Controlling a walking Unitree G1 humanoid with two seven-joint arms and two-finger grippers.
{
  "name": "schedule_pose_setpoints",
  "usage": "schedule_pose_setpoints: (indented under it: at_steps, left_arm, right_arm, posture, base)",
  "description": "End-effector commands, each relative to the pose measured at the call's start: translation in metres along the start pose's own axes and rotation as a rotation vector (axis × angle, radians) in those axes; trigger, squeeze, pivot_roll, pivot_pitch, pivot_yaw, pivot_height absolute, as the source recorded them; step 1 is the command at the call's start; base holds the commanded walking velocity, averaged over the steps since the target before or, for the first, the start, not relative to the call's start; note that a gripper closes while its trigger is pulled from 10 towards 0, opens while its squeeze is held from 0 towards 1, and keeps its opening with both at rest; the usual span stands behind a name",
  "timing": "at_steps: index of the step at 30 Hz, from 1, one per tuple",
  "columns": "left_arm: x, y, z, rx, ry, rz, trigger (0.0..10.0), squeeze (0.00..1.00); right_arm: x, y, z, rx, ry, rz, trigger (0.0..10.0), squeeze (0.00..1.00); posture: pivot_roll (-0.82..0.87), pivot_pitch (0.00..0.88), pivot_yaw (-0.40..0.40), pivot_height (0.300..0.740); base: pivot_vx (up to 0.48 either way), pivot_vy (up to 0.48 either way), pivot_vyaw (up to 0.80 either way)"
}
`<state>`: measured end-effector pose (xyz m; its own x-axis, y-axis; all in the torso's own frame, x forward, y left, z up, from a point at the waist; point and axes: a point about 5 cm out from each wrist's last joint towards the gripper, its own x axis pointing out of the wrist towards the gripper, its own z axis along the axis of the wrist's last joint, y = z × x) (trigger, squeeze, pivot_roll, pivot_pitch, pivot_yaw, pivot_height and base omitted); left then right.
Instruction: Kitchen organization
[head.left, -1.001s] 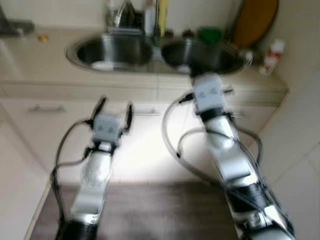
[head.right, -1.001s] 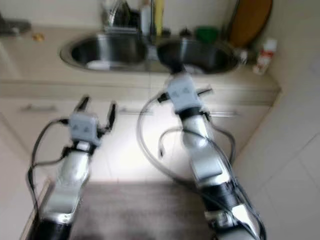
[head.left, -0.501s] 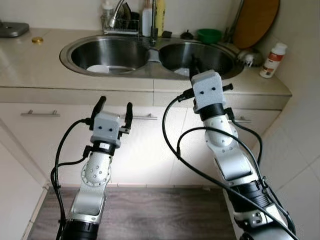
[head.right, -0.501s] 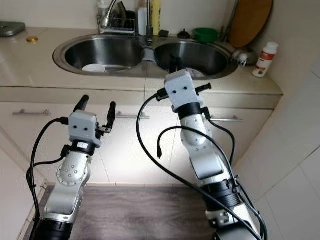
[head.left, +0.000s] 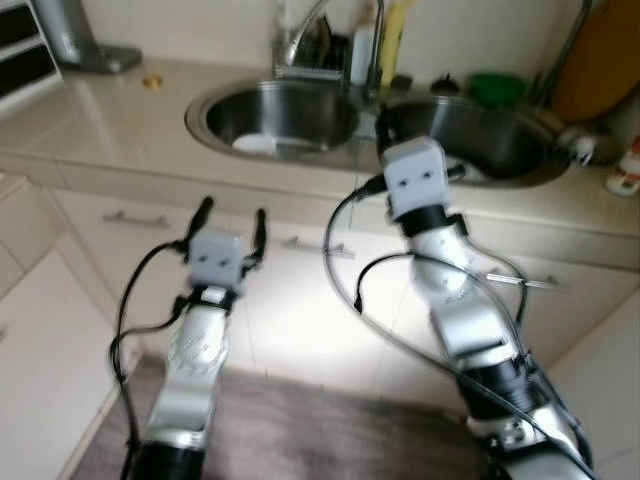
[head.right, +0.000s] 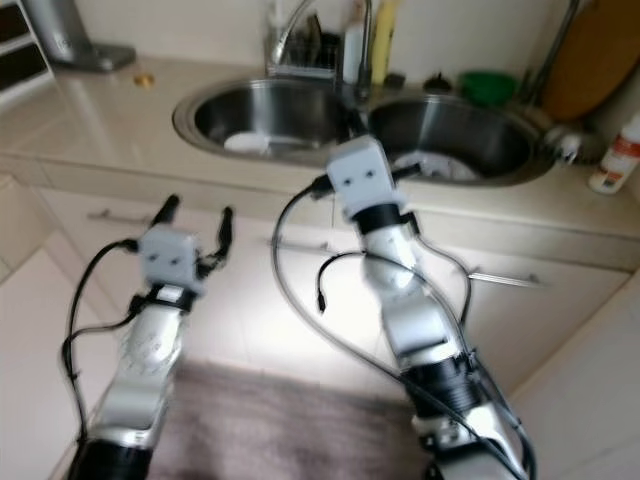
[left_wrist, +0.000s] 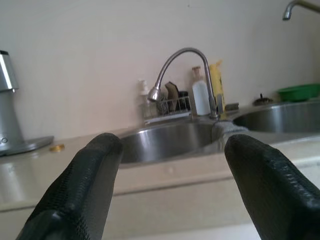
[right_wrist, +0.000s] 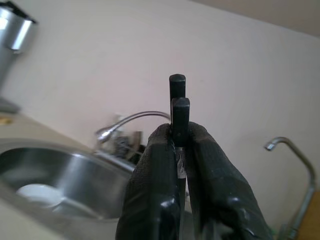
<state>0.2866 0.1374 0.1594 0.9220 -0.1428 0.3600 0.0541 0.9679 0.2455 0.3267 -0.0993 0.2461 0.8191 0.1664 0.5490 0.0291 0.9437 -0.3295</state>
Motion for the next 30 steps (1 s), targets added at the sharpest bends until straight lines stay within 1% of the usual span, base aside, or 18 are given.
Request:
schedule_pose_setpoints:
  at_steps: [1, 2, 7, 30]
  left_arm:
    - [0.0017, 0.0066, 0.0027, 0.019, -0.013, 0.014, 10.0, 0.00]
    - [0.0019, 0.0066, 0.0027, 0.019, -0.013, 0.014, 10.0, 0.00]
    - [0.0021, 0.0058, 0.0024, 0.019, -0.012, 0.012, 10.0, 0.00]
    - [0.0028, 0.0065, 0.0028, 0.020, -0.014, 0.012, 10.0, 0.00]
  right_arm:
    - [0.0046, 0.0008, 0.0104, 0.032, -0.043, -0.009, 10.0, 0.00]
    - [0.0065, -0.0020, 0.0138, 0.038, -0.057, -0.022, 10.0, 0.00]
    - [0.0089, -0.0040, 0.0187, 0.053, -0.079, -0.030, 10.0, 0.00]
    - [0.0089, -0.0037, 0.0156, 0.048, -0.067, -0.037, 10.0, 0.00]
  posture:
    - [0.12, 0.000, -0.069, 0.740]
    - [0.12, 0.000, -0.069, 0.740]
    - [0.12, 0.000, -0.070, 0.740]
    - [0.12, 0.000, -0.070, 0.740]
  base:
    - [0.300, 0.000, 0.00]
    - [0.300, 0.000, 0.00]
    - [0.301, 0.000, 0.00]
    - [0.302, 0.000, 0.00]
